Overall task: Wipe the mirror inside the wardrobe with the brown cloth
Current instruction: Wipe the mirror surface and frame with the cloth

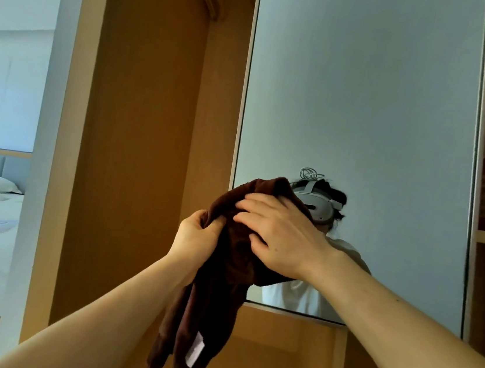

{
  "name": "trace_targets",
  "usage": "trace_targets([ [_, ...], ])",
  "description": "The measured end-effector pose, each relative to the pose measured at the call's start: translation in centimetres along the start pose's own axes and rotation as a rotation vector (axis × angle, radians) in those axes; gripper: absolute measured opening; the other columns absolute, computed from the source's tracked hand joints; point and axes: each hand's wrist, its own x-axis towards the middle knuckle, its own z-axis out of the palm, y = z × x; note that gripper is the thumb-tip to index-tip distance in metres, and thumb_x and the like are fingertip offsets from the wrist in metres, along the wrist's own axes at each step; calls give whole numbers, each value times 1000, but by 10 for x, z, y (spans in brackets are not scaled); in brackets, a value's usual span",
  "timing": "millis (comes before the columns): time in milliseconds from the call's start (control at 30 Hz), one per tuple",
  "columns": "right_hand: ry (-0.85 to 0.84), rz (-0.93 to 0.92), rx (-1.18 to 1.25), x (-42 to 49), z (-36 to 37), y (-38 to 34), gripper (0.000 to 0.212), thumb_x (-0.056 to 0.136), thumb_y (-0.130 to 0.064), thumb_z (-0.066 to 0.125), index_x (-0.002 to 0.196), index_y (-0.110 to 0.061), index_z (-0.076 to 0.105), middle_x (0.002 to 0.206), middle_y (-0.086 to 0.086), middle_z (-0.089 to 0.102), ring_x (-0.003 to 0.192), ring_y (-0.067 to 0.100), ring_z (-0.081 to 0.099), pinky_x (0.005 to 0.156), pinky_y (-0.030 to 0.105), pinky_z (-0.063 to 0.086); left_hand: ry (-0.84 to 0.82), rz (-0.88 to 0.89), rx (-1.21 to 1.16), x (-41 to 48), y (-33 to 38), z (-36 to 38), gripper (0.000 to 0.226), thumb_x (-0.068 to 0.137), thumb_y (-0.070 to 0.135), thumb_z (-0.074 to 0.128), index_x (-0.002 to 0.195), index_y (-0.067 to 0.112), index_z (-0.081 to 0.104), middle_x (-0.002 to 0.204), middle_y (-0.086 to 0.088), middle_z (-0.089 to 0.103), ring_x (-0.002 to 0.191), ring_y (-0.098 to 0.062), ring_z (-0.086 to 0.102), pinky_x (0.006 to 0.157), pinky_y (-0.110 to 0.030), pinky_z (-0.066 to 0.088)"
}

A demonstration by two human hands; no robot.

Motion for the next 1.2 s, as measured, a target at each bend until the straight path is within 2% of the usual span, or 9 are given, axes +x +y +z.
trace_targets([
  [67,65,19,-2,-6,0,8,41,84,-22,50,123,-17,61,137,-1,52,133,14,35,110,37,26,-16,-8,37,3,7,-2,20,94,36,57,101,18,62,94,-3,70,85,-17,68,65,-24,54],
  [200,65,98,215,-3,-1,11,41,88,-20,55,128,-23,57,140,-16,43,134,-5,22,112,18,7,-55,-126,67,10,19,-8,31,90,45,57,92,15,64,91,-4,70,83,-18,67,62,-24,49],
  [367,207,310,688,5,-9,11,26,83,-1,56,87,-18,76,108,-13,68,109,-9,52,95,1,29,-39,-166,96,21,11,-3,40,90,52,52,99,15,63,99,-6,70,92,-22,66,78,-31,52],
  [500,292,381,826,2,-8,10,31,81,-1,55,76,-25,74,93,-15,71,98,-5,60,90,7,41,-76,-289,-26,19,9,-11,35,84,30,54,108,8,67,97,-13,73,91,-32,68,85,-38,52],
  [600,321,313,691,-4,-3,12,26,78,-4,58,74,-23,74,90,-13,71,95,-1,62,91,18,46,-112,-328,-2,14,3,-15,37,73,5,48,103,2,69,101,-20,71,90,-37,66,79,-40,55],
  [667,279,129,376,-14,7,14,19,74,-14,59,86,-18,74,99,-10,70,103,3,58,97,25,45,-75,-251,73,16,1,-14,33,74,-3,47,95,3,70,100,-22,69,92,-38,65,84,-46,56],
  [833,22,-9,-96,-42,18,24,52,75,-41,51,122,-21,59,132,-5,54,129,12,38,109,27,17,-32,-73,231,21,3,-5,17,88,8,53,100,9,64,94,-16,70,89,-32,68,83,-44,57],
  [1100,87,18,72,-21,7,46,48,74,-34,46,119,-25,60,132,-13,52,131,2,31,110,15,6,-29,-198,60,26,7,10,24,89,29,52,95,10,66,97,-10,71,91,-27,67,87,-37,51],
  [1200,205,49,208,-13,5,46,41,75,-39,45,106,-24,67,120,-15,60,122,-5,39,107,19,18,-19,-204,98,24,10,9,24,87,32,52,91,13,66,95,-9,71,92,-28,66,91,-39,50],
])
